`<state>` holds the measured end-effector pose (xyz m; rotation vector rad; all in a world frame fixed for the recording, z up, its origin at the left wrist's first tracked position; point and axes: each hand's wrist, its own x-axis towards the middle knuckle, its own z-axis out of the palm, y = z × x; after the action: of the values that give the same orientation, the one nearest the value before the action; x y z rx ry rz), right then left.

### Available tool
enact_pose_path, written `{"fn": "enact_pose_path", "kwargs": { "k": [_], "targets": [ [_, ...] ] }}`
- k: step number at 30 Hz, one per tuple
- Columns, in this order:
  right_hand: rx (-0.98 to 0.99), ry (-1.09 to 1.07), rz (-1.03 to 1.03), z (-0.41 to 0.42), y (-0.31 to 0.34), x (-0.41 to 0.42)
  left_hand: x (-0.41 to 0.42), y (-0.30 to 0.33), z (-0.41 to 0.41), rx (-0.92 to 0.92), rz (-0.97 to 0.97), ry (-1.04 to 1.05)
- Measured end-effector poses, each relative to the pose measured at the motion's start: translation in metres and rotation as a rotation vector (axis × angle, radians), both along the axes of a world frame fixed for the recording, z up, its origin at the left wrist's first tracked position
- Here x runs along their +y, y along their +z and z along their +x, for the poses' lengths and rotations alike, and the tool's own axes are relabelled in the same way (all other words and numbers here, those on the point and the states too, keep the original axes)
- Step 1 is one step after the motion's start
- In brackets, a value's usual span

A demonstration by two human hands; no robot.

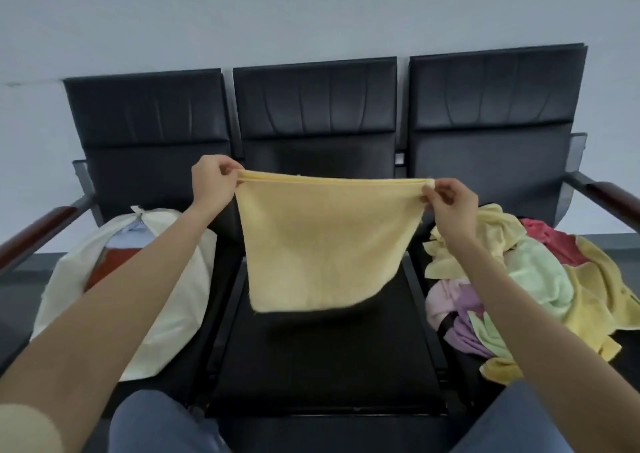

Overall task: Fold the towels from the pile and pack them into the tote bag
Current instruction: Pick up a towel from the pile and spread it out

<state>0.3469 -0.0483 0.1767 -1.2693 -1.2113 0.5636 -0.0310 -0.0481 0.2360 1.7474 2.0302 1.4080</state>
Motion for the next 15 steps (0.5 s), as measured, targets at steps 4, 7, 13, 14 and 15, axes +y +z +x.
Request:
{"fn": "enact_pose_path", "kwargs": {
  "k": [4,7,13,14,15],
  "targets": [
    [-0.055,0.064,0.025,0.0,-0.014,-0.008,-0.014,-0.029,-0.006,0.029,0.073,0.033],
    [-0.072,0.099,-0.043,0.002,-0.057,-0.033,-0.035,-0.077,-0.011,-0.002,-0.036,0.007],
    [-0.151,0.159,-0.323,-0.004,-0.184,-0.096,-0.1,-0.225,-0.028,0.143,-0.4,-0.127],
    [-0.174,0.175,-0.375,-0.005,-0.202,-0.106,-0.112,-0.247,-0.03,0.18,-0.472,-0.164],
    [-0.203,0.193,-0.419,-0.006,-0.217,-0.115,-0.124,-0.265,-0.032,0.213,-0.547,-0.196]
  ]
}}
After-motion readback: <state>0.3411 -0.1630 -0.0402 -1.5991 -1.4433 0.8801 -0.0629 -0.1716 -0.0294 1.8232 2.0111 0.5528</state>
